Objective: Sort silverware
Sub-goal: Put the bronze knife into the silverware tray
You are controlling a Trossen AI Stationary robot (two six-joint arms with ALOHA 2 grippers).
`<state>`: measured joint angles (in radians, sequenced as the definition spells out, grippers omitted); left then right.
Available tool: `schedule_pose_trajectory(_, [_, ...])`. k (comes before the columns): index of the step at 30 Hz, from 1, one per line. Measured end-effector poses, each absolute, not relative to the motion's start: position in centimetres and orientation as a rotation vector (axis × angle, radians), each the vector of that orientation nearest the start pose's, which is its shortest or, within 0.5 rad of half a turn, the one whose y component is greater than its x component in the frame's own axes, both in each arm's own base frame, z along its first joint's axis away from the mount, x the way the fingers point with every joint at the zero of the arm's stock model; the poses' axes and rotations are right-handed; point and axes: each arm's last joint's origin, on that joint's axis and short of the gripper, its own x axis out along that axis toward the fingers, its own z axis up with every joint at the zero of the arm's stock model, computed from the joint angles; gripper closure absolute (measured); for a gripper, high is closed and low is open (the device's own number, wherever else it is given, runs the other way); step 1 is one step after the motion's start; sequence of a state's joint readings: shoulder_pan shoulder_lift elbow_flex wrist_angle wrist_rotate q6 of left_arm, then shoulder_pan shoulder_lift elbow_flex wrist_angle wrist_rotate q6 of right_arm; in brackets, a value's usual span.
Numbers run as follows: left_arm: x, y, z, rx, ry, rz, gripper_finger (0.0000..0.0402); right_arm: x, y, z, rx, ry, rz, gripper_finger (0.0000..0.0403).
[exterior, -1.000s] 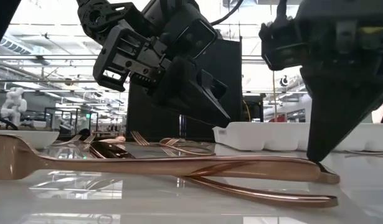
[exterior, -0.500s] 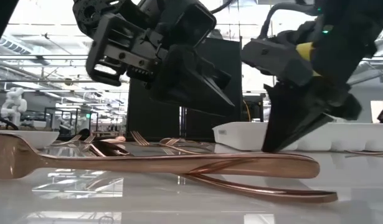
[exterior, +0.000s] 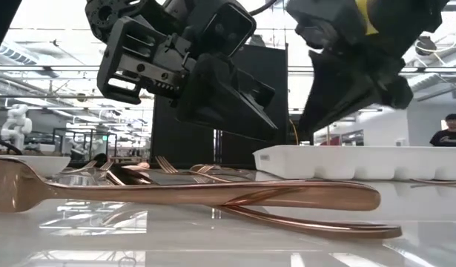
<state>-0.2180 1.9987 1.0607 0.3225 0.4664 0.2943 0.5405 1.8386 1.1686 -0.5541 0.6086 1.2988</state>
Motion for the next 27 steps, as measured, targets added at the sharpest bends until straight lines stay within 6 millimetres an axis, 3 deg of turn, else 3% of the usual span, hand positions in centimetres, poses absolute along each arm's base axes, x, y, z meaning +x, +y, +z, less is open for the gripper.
schedule_pose_trajectory(5, [38.7, -9.9, 12.8, 0.196, 0.518, -0.746, 0.0402, 30.3, 14.2, 15.5, 0.410, 0.862, -0.805, 0.0403])
schedule_pose_trajectory(16, [38.7, -9.9, 12.8, 0.196, 0.519, -0.747, 0.0402, 31.0, 10.9, 12.4, 0.330, 0.965, -0.844, 0.0403])
schedule_pose_trajectory(22, [38.7, -9.9, 12.7, 0.194, 0.531, -0.748, 0.0402, 30.7, 10.8, 12.0, 0.384, 1.007, -0.850, 0.0403])
schedule_pose_trajectory(27, [38.6, -9.9, 12.6, 0.191, 0.548, -0.749, 0.0402, 29.5, 12.8, 12.1, 0.499, 1.063, -0.844, 0.0403])
